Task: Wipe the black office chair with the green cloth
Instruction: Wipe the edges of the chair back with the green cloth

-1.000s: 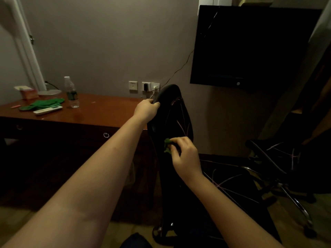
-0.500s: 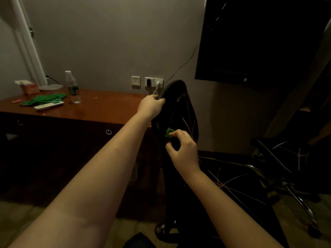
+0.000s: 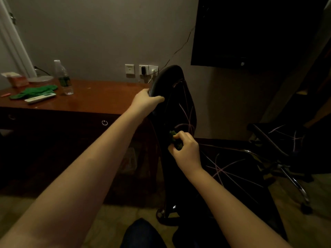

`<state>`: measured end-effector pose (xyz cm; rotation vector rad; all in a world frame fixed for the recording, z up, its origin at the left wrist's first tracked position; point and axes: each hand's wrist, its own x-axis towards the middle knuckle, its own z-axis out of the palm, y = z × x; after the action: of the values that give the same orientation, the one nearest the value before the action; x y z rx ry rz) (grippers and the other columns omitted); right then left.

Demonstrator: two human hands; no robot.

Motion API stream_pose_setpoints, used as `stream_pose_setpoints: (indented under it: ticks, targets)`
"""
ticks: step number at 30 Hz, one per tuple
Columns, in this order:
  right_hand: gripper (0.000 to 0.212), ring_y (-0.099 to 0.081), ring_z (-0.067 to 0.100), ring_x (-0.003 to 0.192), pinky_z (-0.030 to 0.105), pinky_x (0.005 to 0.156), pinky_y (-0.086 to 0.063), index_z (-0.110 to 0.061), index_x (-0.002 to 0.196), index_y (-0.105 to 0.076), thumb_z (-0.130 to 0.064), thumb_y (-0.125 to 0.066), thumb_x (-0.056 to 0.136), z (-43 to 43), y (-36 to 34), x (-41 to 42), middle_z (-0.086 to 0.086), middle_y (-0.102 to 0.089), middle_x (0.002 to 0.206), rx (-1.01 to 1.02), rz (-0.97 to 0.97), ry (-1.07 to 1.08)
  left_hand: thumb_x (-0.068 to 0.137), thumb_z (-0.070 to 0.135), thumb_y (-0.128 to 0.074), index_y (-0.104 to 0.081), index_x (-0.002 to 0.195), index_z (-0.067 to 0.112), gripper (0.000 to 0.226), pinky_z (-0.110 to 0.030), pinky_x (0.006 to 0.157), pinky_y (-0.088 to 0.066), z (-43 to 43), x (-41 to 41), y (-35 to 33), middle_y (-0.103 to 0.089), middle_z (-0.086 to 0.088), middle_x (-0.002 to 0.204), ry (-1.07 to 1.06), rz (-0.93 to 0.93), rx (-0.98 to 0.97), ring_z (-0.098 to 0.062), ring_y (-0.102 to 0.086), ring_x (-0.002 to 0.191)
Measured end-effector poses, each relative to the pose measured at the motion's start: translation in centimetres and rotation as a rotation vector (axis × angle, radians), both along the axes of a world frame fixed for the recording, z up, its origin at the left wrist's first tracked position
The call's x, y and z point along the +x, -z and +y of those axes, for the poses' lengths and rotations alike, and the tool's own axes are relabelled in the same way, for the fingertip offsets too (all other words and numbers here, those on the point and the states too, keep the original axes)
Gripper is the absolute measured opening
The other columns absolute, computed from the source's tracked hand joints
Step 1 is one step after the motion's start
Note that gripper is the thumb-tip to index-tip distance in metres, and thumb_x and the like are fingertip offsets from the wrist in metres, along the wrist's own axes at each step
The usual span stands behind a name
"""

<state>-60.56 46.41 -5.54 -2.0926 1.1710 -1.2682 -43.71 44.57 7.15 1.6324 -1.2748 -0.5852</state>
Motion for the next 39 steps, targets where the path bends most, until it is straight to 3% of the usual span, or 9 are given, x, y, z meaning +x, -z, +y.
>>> stream_pose_setpoints:
  ticks: [7, 11, 15, 21, 24, 29, 32, 39]
  targets:
    - [0.017, -0.055, 0.006, 0.084, 0.007, 0.067, -0.039, -0.018, 0.086, -0.058, -0.012, -0.072, 0.079, -0.2, 0.5, -0.1, -0.006, -0.055, 0.091, 0.016, 0.028, 0.008, 0.094, 0.045, -0.056, -0.063, 0.090, 0.013, 0.034, -0.035, 0.067, -0.051, 2.4, -0.3, 3.2, -0.064, 0.000, 0.079, -0.109, -0.143, -0.112, -0.022, -0.065, 0.080]
    - [0.016, -0.055, 0.005, 0.087, 0.006, 0.068, -0.040, -0.019, 0.097, -0.060, -0.017, -0.069, 0.083, -0.4, 1.0, -0.5, -0.007, -0.056, 0.096, 0.011, 0.008, 0.007, 0.096, 0.045, -0.053, -0.063, 0.093, 0.011, 0.036, -0.041, 0.074, -0.054, 2.0, -0.7, 3.9, -0.064, 0.000, 0.082, -0.159, -0.141, -0.183, -0.024, -0.064, 0.084]
    - [0.027, -0.057, 0.008, 0.100, 0.014, 0.086, -0.045, -0.013, 0.115, -0.063, -0.013, -0.067, 0.088, 0.1, 1.1, 0.1, -0.002, -0.060, 0.109, -0.100, -0.086, -0.008, 0.097, 0.046, -0.049, -0.060, 0.089, 0.015, 0.034, -0.033, 0.062, -0.045, 1.7, -0.6, 4.6, -0.060, 0.006, 0.077, -0.161, -0.140, -0.229, -0.020, -0.061, 0.077]
    - [0.020, -0.060, 0.011, 0.099, 0.011, 0.085, -0.046, -0.010, 0.111, -0.069, -0.010, -0.061, 0.092, -0.6, -2.4, 2.8, 0.003, -0.063, 0.107, -0.222, -0.144, -0.017, 0.099, 0.045, -0.048, -0.057, 0.083, 0.018, 0.032, -0.030, 0.057, -0.039, 1.2, -0.1, 5.1, -0.059, 0.005, 0.075, -0.154, -0.147, -0.242, -0.014, -0.057, 0.069]
    - [0.018, -0.060, 0.017, 0.098, 0.026, 0.085, -0.050, -0.009, 0.108, -0.070, -0.012, -0.063, 0.091, -1.6, -4.4, 3.2, 0.005, -0.062, 0.103, -0.227, -0.074, -0.044, 0.099, 0.045, -0.048, -0.058, 0.086, 0.018, 0.031, -0.030, 0.056, -0.038, 0.8, 0.1, 5.1, -0.059, 0.006, 0.076, -0.155, -0.144, -0.246, -0.012, -0.057, 0.069]
    - [0.018, -0.058, 0.011, 0.090, 0.022, 0.078, -0.050, -0.014, 0.106, -0.069, -0.018, -0.065, 0.089, -2.4, -5.6, 3.0, 0.000, -0.059, 0.102, -0.170, 0.076, -0.068, 0.098, 0.045, -0.048, -0.055, 0.079, 0.027, 0.028, -0.023, 0.054, -0.035, 0.5, 0.4, 5.3, -0.059, 0.010, 0.075, -0.169, -0.148, -0.258, -0.004, -0.056, 0.069]
    - [0.019, -0.058, 0.009, 0.089, 0.018, 0.078, -0.049, -0.013, 0.106, -0.069, -0.016, -0.066, 0.087, -2.0, -4.7, 2.6, 0.000, -0.059, 0.103, -0.148, 0.047, -0.075, 0.096, 0.048, -0.048, -0.055, 0.076, 0.030, 0.028, -0.023, 0.054, -0.037, 0.6, 0.4, 5.5, -0.060, 0.009, 0.075, -0.160, -0.127, -0.273, -0.006, -0.057, 0.068]
    - [0.019, -0.057, 0.017, 0.089, 0.026, 0.074, -0.048, -0.010, 0.105, -0.065, -0.017, -0.066, 0.087, -1.4, -0.8, 0.2, 0.001, -0.055, 0.102, -0.024, 0.242, -0.034, 0.096, 0.047, -0.048, -0.059, 0.083, 0.026, 0.027, -0.028, 0.060, -0.042, 0.3, 0.5, 5.7, -0.062, 0.008, 0.079, -0.155, -0.086, -0.280, -0.011, -0.060, 0.075]
